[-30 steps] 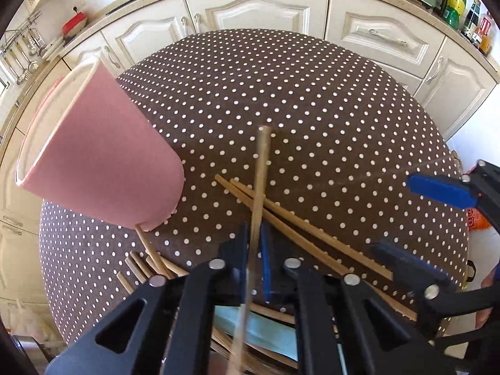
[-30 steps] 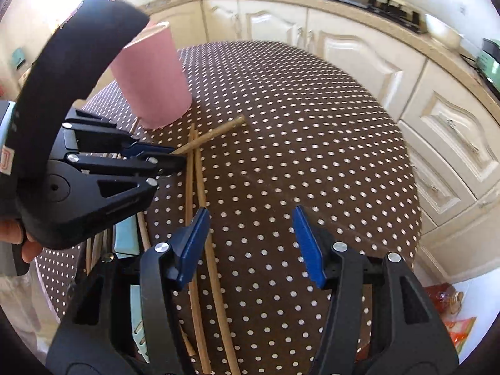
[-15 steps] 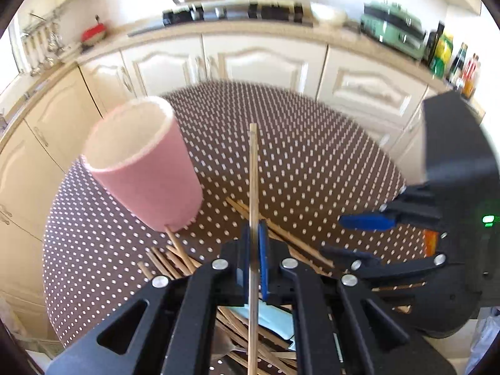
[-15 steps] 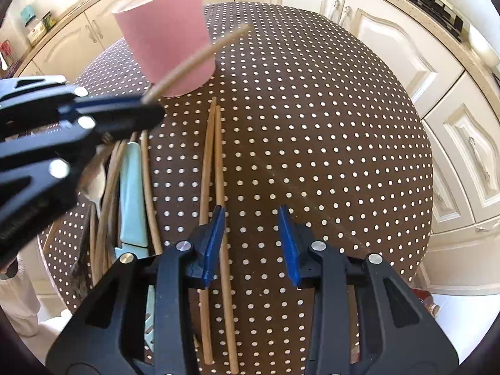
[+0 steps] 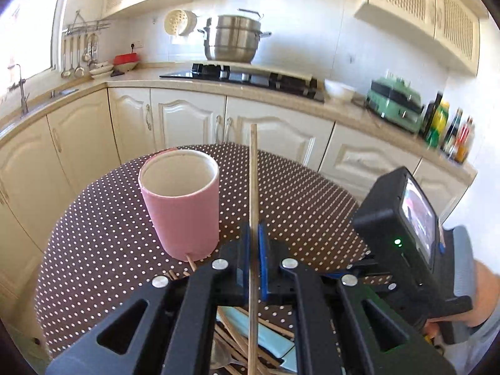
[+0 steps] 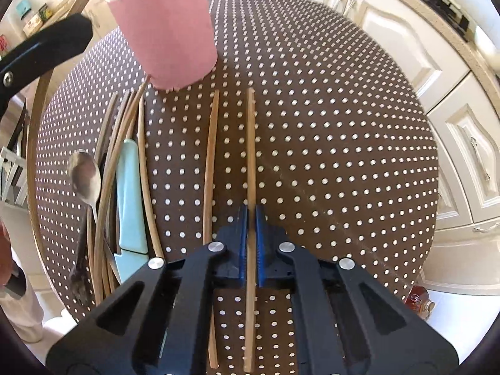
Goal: Organize utensils
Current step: 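Grasp a wooden chopstick with the right tool while the left tool grasps another chopstick, then lift both chopsticks over the pink cup and open both tools to drop them in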
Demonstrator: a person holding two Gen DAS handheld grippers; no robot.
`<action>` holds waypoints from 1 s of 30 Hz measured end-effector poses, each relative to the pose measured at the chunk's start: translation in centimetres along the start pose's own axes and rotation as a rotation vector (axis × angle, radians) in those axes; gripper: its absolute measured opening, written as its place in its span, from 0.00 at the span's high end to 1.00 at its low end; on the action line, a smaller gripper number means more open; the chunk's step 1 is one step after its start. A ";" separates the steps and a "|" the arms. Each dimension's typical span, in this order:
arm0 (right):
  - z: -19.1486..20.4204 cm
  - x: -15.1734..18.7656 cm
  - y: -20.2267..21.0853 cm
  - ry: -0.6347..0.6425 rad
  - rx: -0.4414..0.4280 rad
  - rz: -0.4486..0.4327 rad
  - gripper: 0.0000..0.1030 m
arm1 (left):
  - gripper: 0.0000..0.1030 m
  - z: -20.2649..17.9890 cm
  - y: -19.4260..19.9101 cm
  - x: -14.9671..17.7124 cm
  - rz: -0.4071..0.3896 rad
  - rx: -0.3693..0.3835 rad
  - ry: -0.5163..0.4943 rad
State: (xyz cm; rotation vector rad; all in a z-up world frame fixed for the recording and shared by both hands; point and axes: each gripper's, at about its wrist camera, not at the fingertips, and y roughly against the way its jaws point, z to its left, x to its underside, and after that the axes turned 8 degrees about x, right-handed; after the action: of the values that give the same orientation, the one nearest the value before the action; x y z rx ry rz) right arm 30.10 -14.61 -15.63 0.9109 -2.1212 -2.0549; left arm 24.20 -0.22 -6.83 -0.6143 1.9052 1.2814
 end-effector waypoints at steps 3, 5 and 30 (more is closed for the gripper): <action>-0.6 0.0 1.5 -0.043 -0.009 -0.078 0.95 | 0.95 0.1 0.7 0.5 -0.077 0.028 0.014; -1.1 0.0 2.8 -0.068 -0.016 -0.138 0.95 | 0.95 0.3 1.5 0.4 -0.125 0.044 0.029; 0.2 -9.8 11.9 -0.278 -0.172 -0.915 0.95 | 0.95 5.7 5.2 -6.9 -0.722 -0.024 0.128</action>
State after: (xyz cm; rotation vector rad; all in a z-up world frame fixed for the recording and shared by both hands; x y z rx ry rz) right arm 33.71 -10.85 -1.11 1.9174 -1.7315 -2.8263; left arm 26.41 6.93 0.29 -1.2761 1.5332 0.8046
